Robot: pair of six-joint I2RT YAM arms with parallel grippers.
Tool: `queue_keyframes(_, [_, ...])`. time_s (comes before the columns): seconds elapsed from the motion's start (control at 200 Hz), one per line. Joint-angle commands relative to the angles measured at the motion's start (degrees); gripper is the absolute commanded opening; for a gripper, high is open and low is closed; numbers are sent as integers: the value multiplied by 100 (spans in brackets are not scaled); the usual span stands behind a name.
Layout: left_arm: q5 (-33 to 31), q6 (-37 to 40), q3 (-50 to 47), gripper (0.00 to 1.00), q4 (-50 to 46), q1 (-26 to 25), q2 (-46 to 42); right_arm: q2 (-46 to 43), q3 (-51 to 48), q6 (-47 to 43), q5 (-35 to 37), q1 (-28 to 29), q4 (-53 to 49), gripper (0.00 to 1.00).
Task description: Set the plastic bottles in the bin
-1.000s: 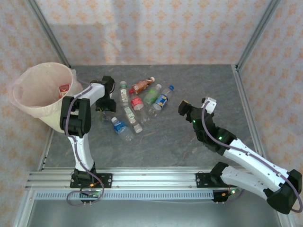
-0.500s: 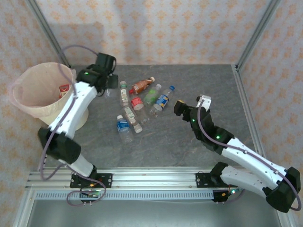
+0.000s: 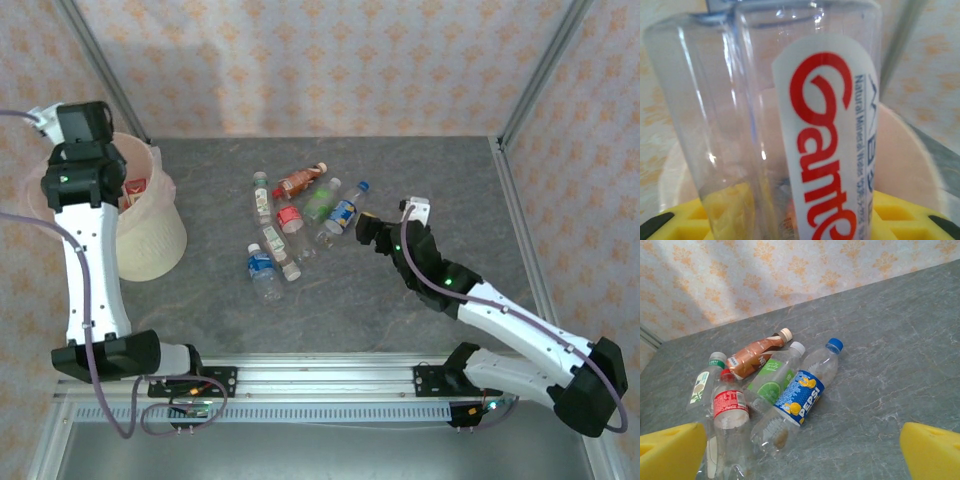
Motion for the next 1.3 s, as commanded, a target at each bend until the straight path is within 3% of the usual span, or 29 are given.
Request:
queue_keyframes(0.0, [10,-580,-115,52,-293,604,94,46,230,-109,-191,-15,143,99])
queue_keyframes(0.25, [704,-961,-522,62,-451,1407,405,161,351,-166,-428,-15,49,99])
queue_keyframes(0.395, [987,-1012,-401,77,-599,1427,665,166,362,-141,-469,-15,3,99])
queue_keyframes(0.61, [1074,-910,71,84,-716,1191,657,147,354,-133,-425,-15,-51,99])
queue_keyframes(0.716, [809,-762,295,89,-743,527,552,187,321,-71,-399,-21,4,99])
queue_keyframes(0.796, [496,-736,373,100,-713,-65,432,207,315,14,-320,-15,-32,99])
queue_keyframes(1.056, [-203,-764,-88,100,-384,-2338,-145,200,206,324,107,-15,-221,99])
queue_keyframes(1.296, [-450,-1576,-1387,100,-114,-4199,-570,209,59,639,353,-24,-247,99])
